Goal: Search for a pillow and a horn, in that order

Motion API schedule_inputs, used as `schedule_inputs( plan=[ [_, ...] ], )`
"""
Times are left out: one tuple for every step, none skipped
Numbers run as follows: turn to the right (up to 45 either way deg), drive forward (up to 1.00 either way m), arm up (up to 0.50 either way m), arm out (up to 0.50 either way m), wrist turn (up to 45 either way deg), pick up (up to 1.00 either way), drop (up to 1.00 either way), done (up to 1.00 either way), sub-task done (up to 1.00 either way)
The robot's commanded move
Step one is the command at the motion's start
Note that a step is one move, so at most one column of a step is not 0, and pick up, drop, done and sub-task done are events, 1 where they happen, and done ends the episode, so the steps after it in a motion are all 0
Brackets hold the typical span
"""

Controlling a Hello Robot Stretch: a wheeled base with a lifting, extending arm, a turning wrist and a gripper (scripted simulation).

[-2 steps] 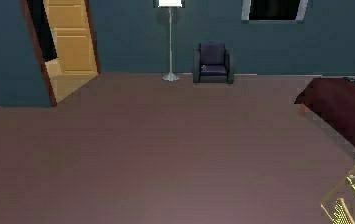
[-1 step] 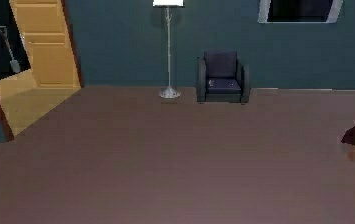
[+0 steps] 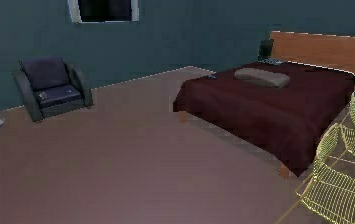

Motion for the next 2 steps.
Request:
schedule_inputs(
  plan=[
    [12.0, 0.00, 0.00, 0.00, 0.0, 0.00, 0.00, 0.00, 0.00],
    [0.0, 1.00, 0.00, 0.00, 0.0, 0.00, 0.00, 0.00, 0.00]
  ],
)
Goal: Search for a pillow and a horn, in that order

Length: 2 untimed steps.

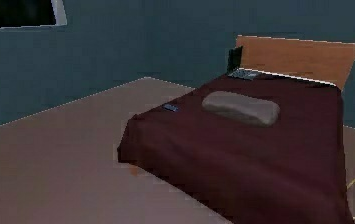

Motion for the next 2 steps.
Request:
schedule_inputs(
  plan=[
    [3.0, 0.00, 0.00, 0.00, 0.0, 0.00, 0.00, 0.00, 0.00],
    [0.0, 0.45, 0.00, 0.00, 0.0, 0.00, 0.00, 0.00, 0.00]
  ],
)
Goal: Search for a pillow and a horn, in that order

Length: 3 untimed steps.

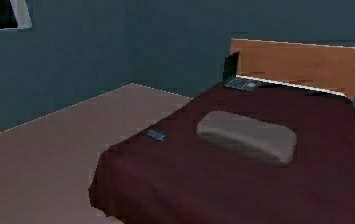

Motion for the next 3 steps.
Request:
schedule_inputs(
  plan=[
    [18.0, 0.00, 0.00, 0.00, 0.0, 0.00, 0.00, 0.00, 0.00],
    [0.0, 0.00, 0.00, 0.00, 0.0, 0.00, 0.00, 0.00, 1.00],
    [45.0, 0.00, 0.00, 0.00, 0.0, 0.00, 0.00, 0.00, 0.00]
  ],
)
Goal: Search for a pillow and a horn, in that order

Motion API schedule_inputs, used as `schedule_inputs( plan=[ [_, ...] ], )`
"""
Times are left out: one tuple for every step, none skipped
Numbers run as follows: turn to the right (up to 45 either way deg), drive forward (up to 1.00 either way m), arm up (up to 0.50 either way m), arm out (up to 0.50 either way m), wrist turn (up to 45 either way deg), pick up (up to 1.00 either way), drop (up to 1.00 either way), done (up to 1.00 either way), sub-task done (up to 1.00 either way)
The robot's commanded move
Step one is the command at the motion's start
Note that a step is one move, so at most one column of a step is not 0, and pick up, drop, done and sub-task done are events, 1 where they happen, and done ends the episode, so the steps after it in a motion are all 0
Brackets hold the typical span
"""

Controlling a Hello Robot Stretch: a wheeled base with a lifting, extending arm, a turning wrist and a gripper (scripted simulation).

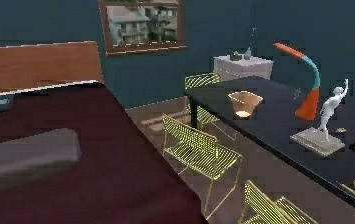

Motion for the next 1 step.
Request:
schedule_inputs(
  plan=[
    [45.0, 0.00, 0.00, 0.00, 0.0, 0.00, 0.00, 0.00, 0.00]
  ],
)
